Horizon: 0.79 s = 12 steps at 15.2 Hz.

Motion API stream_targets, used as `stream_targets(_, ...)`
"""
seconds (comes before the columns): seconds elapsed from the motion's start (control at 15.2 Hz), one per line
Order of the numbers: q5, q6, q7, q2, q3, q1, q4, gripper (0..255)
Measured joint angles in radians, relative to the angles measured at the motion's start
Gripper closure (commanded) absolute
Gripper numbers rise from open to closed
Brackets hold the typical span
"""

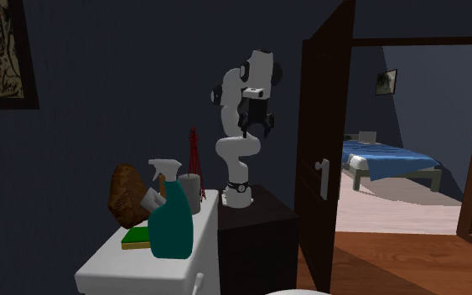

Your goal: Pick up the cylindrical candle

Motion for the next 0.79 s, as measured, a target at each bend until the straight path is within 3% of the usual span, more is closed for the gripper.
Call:
stream_targets(0.2,-0.018,0.030,-0.025,-0.012,-0.027,-0.010,-0.025,0)
stream_targets(0.79,-0.132,0.271,-0.216,0.015,-0.245,-0.076,-0.107,0)
